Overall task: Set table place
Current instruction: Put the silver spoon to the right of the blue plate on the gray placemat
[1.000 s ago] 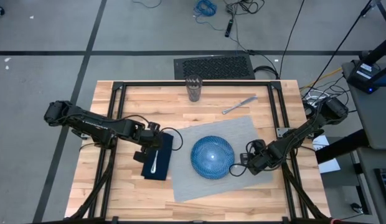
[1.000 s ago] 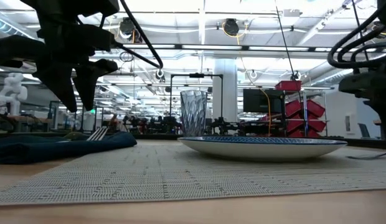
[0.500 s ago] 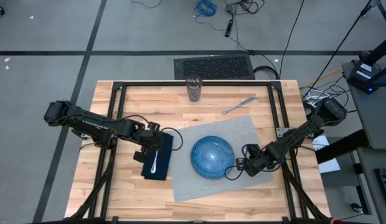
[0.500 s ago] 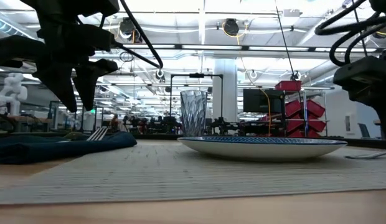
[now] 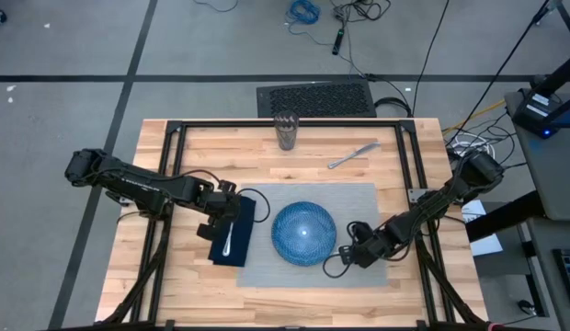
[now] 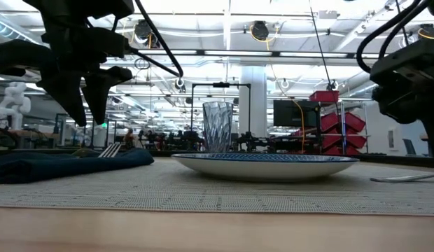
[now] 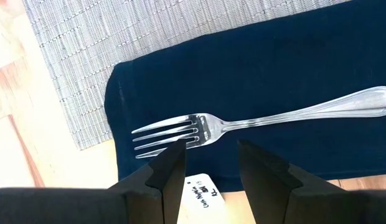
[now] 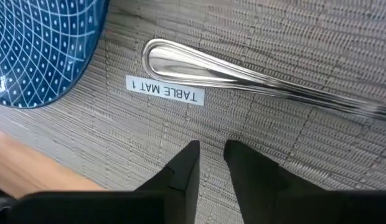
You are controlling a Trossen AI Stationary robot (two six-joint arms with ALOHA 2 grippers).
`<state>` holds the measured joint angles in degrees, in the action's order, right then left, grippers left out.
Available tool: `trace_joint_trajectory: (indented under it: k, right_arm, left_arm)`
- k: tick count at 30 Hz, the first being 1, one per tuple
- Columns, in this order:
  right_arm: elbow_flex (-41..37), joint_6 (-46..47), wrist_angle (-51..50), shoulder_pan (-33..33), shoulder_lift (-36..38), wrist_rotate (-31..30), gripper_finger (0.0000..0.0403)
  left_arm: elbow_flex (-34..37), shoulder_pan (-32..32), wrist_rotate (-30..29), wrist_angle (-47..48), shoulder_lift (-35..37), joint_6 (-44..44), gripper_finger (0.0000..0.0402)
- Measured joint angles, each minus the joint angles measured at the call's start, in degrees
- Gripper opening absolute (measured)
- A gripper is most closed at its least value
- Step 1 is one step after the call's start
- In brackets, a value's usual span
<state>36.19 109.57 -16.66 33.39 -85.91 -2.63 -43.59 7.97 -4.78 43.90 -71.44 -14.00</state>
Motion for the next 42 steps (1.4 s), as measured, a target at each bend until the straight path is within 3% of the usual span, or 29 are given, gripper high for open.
trace_joint_trajectory:
  k: [10,13,17,20,32,42]
  right_arm:
    - [13.60,-5.71,-23.27,-0.01,1.18,-4.98,0.0043]
    - [17.24,-4.73,-33.48,0.01,1.38,-1.98,0.0036]
    - [17.62,-2.07,-40.23,1.22,1.35,6.72,0.0016]
    - [16.80,-0.29,-40.71,2.27,1.34,11.02,0.0003]
    - [12.23,4.31,-40.30,5.05,1.38,17.81,0.0000]
    - [6.27,4.05,-34.16,4.34,1.38,17.83,0.0000]
  left_arm:
    - [0.00,0.00,0.00,-0.11,0.03,-0.09,0.0130]
    - [0.00,0.00,0.00,-0.09,0.04,-0.09,0.0130]
    - [0.00,0.00,0.00,0.10,0.04,-0.10,0.0130]
    - [0.00,0.00,0.00,0.17,0.04,-0.07,0.0130]
    - [0.00,0.00,0.00,0.15,0.04,-0.04,0.0130]
    - [0.00,0.00,0.00,0.13,0.03,-0.09,0.0130]
